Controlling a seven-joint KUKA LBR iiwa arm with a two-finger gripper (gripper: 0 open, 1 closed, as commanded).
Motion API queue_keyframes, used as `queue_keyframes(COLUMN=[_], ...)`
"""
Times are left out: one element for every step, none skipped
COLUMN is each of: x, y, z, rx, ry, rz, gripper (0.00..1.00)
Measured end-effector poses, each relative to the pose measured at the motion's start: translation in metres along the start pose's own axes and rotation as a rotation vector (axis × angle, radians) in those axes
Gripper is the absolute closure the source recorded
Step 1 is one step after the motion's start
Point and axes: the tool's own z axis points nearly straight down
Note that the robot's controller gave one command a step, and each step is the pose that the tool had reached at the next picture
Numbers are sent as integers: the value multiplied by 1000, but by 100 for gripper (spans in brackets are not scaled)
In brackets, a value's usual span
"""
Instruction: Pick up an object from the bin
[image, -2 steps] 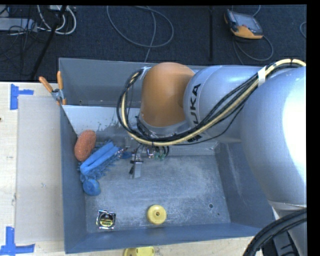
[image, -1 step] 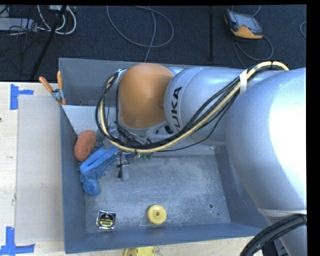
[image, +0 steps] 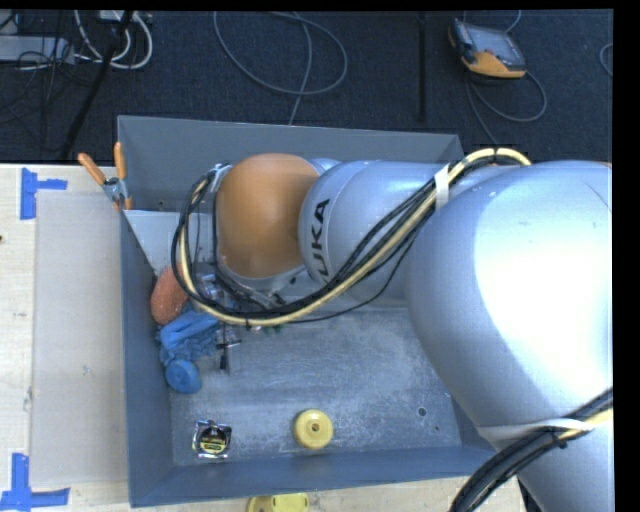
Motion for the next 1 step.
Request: queue_keyframes(x=[-7], y=[5], z=[22], rx=[0], ry=[-12], rz=[-97], gripper=[100])
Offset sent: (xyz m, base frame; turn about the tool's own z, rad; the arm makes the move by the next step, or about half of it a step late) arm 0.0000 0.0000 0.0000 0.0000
